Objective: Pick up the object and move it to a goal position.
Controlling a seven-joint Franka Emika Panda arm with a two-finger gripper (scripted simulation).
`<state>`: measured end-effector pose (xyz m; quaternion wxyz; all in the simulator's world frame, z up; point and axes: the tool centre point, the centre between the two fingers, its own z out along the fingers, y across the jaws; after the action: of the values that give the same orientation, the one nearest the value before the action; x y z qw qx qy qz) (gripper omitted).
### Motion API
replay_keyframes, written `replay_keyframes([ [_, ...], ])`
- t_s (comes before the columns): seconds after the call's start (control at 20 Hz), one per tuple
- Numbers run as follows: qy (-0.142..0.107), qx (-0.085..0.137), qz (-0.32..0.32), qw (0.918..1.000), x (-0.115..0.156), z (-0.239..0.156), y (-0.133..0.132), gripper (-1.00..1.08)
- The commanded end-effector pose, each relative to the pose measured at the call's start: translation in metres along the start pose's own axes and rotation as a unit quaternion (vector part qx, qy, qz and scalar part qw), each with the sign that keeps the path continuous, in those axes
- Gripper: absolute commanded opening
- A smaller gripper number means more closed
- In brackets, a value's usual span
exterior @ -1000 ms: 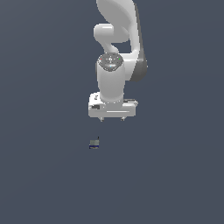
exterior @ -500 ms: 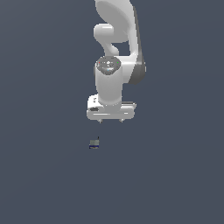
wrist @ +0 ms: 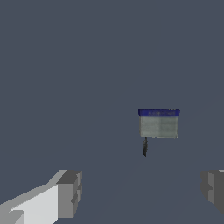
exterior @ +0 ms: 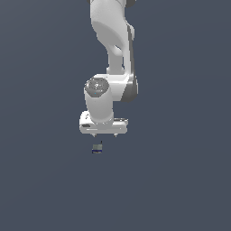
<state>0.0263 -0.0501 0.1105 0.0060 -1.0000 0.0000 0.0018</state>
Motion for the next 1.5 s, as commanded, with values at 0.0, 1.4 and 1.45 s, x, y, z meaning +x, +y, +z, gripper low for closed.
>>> replay_keyframes([
  [0.0, 0.001, -0.002, 0.002, 1.0000, 0.006, 0.015, 0.015, 1.00],
  [1.4, 0.002, -0.006, 0.006, 1.0000, 0.015, 0.096, 0.046, 1.00],
  [1.45, 0.002, -0.006, 0.006, 1.0000, 0.016, 0.097, 0.046, 1.00],
])
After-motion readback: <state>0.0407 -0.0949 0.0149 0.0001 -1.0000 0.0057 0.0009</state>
